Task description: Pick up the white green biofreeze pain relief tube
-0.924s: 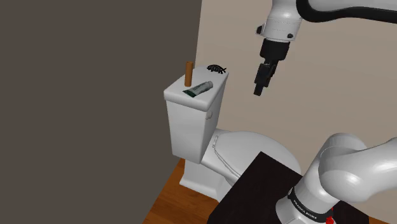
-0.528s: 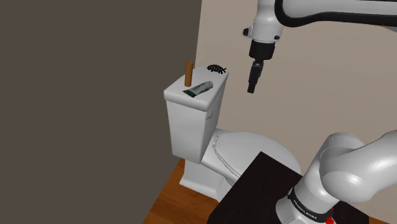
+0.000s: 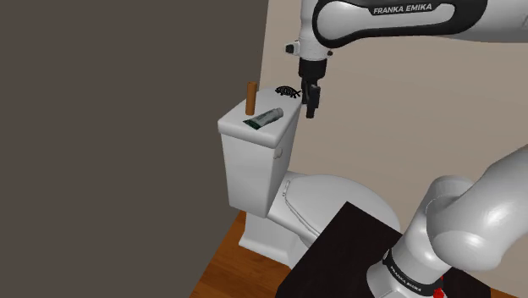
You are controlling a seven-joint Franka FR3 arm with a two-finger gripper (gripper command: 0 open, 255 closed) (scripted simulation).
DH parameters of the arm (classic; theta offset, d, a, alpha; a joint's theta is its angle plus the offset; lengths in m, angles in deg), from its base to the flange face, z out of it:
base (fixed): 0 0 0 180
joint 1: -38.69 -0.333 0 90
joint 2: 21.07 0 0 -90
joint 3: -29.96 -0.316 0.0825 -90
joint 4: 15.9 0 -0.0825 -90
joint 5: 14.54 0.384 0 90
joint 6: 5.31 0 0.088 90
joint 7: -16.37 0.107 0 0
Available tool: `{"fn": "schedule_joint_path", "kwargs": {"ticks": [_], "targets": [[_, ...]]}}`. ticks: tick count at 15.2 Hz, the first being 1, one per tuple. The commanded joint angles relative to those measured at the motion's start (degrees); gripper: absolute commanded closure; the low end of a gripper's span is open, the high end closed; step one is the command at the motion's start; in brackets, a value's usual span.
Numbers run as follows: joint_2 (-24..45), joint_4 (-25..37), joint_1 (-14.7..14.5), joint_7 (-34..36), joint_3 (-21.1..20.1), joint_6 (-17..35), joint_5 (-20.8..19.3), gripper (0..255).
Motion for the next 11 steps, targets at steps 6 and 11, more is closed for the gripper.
{"fn": "schedule_joint_path", "kwargs": {"ticks": [6, 11], "targets": [[14.3, 11.0, -2.6, -18.0, 0.3, 4.3, -3.3, 0], [22.0, 17.1, -3.8, -27.4, -0.8, 6.6, -5.1, 0]]}}
